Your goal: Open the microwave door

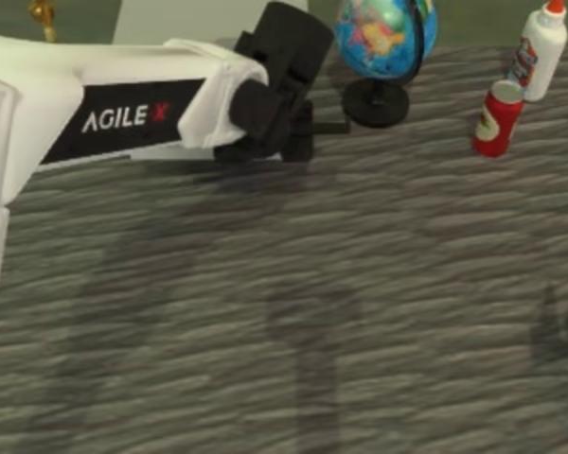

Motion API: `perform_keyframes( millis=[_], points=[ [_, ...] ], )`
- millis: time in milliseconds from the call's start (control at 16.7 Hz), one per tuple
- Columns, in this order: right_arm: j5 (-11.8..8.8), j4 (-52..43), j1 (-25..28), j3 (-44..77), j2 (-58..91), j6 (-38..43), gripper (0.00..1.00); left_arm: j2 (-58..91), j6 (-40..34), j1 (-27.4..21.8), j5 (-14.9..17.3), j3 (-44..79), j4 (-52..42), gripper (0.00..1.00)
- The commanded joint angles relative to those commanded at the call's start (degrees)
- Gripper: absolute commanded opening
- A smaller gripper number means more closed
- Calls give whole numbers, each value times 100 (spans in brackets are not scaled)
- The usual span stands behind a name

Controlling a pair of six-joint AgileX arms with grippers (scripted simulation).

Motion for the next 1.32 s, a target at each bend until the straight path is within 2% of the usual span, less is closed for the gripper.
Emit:
perform_keyframes(
  millis=[360, 1320],
  points=[
    [0, 0, 0, 0, 0, 0, 100, -333, -144, 15, -199, -437, 253, 0],
    [0, 0, 0, 0, 0, 0, 100, -337, -148, 16, -207, -457, 256, 0]
  ],
)
